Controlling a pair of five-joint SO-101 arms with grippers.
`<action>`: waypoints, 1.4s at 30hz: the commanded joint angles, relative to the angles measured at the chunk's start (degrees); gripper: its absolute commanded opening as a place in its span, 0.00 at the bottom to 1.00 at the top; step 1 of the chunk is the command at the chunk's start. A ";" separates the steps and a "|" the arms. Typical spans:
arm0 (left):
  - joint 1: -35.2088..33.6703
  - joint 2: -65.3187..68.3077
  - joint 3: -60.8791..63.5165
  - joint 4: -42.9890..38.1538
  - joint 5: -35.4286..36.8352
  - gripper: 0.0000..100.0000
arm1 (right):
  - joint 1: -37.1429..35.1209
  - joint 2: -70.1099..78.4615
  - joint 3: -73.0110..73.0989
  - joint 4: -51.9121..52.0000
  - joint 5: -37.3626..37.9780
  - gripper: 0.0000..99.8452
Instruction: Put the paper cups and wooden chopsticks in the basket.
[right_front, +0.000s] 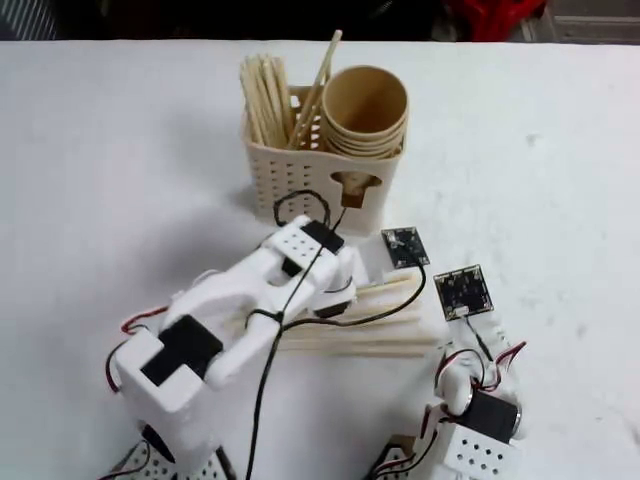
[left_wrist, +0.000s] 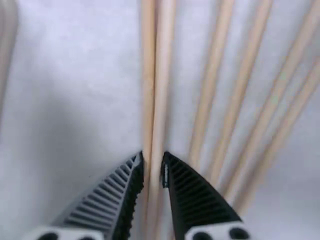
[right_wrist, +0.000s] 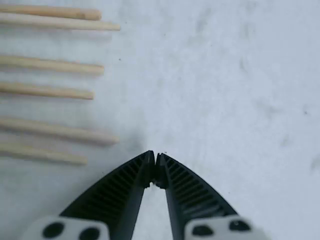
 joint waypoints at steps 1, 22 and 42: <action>-4.53 -1.80 -3.43 0.09 -0.53 0.02 | 0.31 -0.48 0.35 0.22 0.26 0.02; -6.02 -34.77 8.62 2.37 -0.44 0.02 | 0.31 -0.48 0.35 0.22 0.26 0.02; -8.66 -34.24 17.93 -0.62 -0.18 0.02 | 0.31 -0.48 0.35 0.22 0.26 0.02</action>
